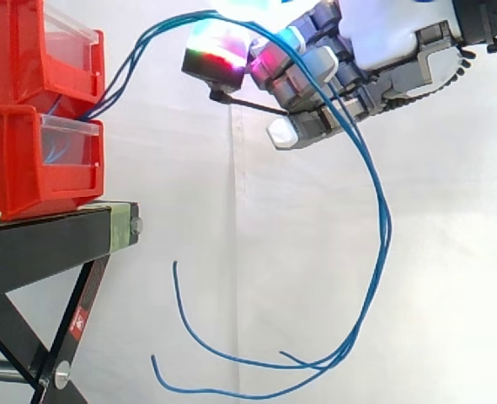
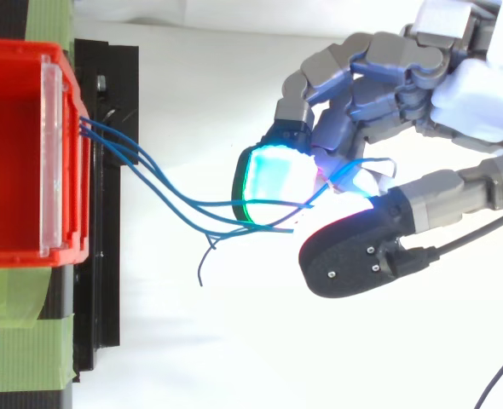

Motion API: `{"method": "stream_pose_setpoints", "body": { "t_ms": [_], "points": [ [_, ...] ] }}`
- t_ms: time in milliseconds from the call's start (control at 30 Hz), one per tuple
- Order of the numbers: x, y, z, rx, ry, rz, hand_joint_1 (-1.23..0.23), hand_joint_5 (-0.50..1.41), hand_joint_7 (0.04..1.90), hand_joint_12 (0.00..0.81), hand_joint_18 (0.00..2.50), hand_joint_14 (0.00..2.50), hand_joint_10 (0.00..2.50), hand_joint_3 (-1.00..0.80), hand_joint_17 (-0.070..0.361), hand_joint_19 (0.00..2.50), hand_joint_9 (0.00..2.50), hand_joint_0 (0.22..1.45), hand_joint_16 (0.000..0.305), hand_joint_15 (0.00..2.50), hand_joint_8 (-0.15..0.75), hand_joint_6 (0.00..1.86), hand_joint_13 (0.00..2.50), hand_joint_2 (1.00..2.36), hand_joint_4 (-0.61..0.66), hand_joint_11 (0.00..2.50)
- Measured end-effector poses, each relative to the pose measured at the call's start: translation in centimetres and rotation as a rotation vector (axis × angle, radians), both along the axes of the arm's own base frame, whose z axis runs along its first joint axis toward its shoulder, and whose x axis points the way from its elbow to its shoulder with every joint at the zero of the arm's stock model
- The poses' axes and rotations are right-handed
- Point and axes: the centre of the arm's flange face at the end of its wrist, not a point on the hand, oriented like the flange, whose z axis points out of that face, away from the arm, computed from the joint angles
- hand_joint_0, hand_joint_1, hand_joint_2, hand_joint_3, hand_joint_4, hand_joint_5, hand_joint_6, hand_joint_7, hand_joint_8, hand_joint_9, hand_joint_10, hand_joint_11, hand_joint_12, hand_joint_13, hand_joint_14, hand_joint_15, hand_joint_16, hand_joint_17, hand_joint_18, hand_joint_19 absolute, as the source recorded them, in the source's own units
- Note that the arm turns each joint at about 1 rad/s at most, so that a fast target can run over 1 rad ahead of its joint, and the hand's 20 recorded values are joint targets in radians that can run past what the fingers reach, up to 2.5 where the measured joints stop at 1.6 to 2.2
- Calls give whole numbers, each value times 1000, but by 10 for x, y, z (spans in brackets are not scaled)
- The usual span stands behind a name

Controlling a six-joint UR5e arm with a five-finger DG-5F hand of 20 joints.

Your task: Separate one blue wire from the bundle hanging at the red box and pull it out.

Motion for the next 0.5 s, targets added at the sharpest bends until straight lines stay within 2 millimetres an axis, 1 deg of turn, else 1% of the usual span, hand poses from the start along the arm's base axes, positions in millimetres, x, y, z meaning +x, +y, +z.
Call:
{"method": "stream_pose_setpoints", "body": {
  "t_ms": [33, 100, 133, 300, 500],
  "points": [
    [0, 0, 0, 0, 0, 0, -1006, -252, 838, 389, 676, 997, 858, -345, 120, 681, 529, 633, 53, 1437, 318, 930, 566, 1011, 200, 1430],
    [0, 0, 0, 0, 0, 0, -982, -248, 839, 389, 674, 1037, 862, -357, 119, 699, 553, 619, 53, 1416, 317, 928, 575, 1010, 199, 1437],
    [0, 0, 0, 0, 0, 0, -970, -246, 867, 389, 680, 920, 734, -379, 119, 700, 594, 612, 53, 1488, 325, 920, 608, 1009, 197, 1523],
    [0, 0, 0, 0, -1, 0, -868, -234, 860, 394, 688, 1006, 771, -408, 118, 733, 652, 573, 52, 1443, 327, 916, 615, 1007, 190, 1494],
    [0, 0, 0, 1, -1, 1, -821, -224, 854, 384, 687, 1030, 782, -372, 115, 755, 690, 579, 51, 1408, 327, 915, 608, 1010, 177, 1471]
  ]
}}
